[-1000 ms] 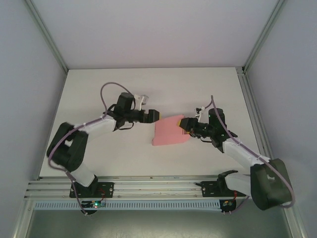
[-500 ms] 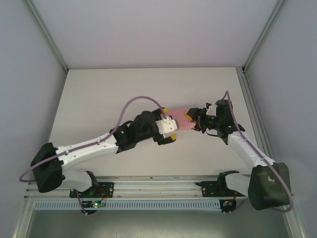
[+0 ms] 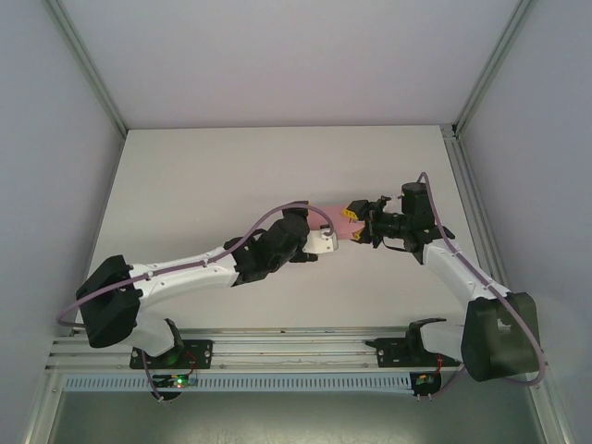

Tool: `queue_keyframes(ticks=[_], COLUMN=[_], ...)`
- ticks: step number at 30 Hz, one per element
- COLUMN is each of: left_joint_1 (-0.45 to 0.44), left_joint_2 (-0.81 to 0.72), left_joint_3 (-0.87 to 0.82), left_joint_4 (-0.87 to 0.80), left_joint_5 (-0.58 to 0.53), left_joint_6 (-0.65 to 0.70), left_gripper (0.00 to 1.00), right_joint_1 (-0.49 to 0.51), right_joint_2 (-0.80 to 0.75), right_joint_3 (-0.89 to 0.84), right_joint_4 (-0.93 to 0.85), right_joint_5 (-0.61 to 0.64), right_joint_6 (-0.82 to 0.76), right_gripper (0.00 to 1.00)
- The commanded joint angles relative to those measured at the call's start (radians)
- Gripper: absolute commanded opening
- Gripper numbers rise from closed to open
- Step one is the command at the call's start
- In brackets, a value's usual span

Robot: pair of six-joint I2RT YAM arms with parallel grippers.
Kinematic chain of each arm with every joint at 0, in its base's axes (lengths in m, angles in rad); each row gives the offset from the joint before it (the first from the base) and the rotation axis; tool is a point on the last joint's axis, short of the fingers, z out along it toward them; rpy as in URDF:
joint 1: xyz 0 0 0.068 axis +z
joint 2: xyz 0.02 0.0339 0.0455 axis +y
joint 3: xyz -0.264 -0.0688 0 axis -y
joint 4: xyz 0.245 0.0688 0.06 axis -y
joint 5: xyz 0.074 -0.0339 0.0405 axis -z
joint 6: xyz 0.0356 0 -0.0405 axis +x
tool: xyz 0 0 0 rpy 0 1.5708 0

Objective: Assemble paper box

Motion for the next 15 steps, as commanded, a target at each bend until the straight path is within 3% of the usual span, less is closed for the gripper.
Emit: queue_keyframes(ticks=[1, 4, 7, 10, 13, 15], left_joint_1=[0.001, 0.010, 0.028, 0.032, 0.034, 0.035], left_joint_2=[-0.004, -0.027, -0.059, -0.069, -0.058, -0.049], left_joint_3=[0.022, 0.016, 0.000, 0.002, 0.016, 0.024], left_joint_4=[-0.033, -0.044, -0.044, -0.065, -0.064, -0.062], left_joint_5=[-0.042, -0.044, -0.017, 0.000, 0.010, 0.022], left_joint_6=[0.011, -0.002, -0.017, -0.011, -0.008, -0.005], left_gripper=[0.79, 0.65, 0.58, 0.41, 0.39, 0.39], right_joint_1=[-0.010, -0.020, -0.027, -0.027, -0.027, -0.027], right_joint_2=[-0.003, -0.009, -0.014, -0.020, -0.031, -0.038], right_joint_3=[0.019, 0.024, 0.023, 0.019, 0.012, 0.010], right_joint_4=[0.017, 0.015, 0.013, 0.011, 0.012, 0.008], right_joint_5=[-0.052, -0.061, -0.055, -0.047, -0.038, -0.037], right_joint_6=[0.044, 0.045, 0.048, 0.039, 0.039, 0.026], right_gripper=[0.37, 0.37, 0.37, 0.37, 0.38, 0.50])
